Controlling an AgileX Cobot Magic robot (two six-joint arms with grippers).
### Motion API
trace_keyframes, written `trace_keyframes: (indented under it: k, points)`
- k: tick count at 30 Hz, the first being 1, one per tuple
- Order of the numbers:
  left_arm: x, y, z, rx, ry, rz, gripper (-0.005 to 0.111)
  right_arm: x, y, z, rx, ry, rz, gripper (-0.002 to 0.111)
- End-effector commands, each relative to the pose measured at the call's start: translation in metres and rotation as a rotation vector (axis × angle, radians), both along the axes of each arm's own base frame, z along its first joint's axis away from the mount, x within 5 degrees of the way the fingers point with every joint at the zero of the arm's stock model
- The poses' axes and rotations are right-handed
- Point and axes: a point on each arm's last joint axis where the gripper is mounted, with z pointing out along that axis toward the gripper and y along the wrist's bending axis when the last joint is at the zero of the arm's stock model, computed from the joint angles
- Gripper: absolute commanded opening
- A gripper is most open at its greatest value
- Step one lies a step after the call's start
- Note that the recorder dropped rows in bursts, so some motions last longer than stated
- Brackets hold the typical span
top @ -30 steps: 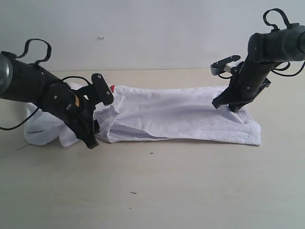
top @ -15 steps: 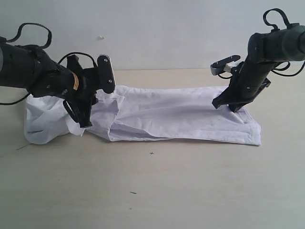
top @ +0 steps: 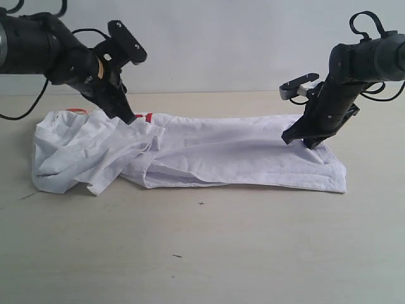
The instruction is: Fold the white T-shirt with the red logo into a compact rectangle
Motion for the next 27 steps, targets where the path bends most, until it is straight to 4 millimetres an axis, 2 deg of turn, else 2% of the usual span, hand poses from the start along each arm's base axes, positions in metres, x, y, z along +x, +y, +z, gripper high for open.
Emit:
trace_keyframes:
  k: [1,3,7,9,12,14,20,23,27]
  points:
    - [-0.018,0.005,-0.003,-0.095,0.323,0.024,0.026,-0.004,0.001,-0.008,0.016,0.033,-0.003,0.000]
    - [-0.024,0.004,-0.006,-0.116,0.418,-0.011,0.026,-0.004,0.001,-0.008,0.016,0.038,-0.003,0.000]
    - [-0.040,0.007,-0.020,-0.049,0.539,-0.059,0.029,-0.004,0.001,-0.008,0.016,0.039,-0.003,0.000]
    - [-0.046,0.007,-0.028,-0.039,0.571,-0.061,0.038,-0.004,0.001,-0.008,0.016,0.039,-0.003,0.000]
    - [-0.053,0.015,-0.042,0.030,0.582,-0.047,0.057,-0.004,0.001,-0.008,0.018,0.041,-0.005,0.000]
    - [-0.055,0.019,-0.050,0.059,0.558,-0.025,0.061,-0.005,0.001,-0.008,0.022,0.044,-0.007,0.000]
    - [-0.059,0.011,-0.065,0.026,0.451,-0.038,0.061,-0.006,0.001,-0.013,0.022,0.058,-0.007,0.000]
    - [-0.057,0.013,-0.067,0.064,0.417,-0.038,0.060,-0.006,0.001,-0.013,0.022,0.058,-0.007,0.000]
    - [-0.051,0.027,-0.063,0.175,0.342,0.053,0.049,-0.006,0.001,-0.012,0.022,0.056,-0.007,0.000]
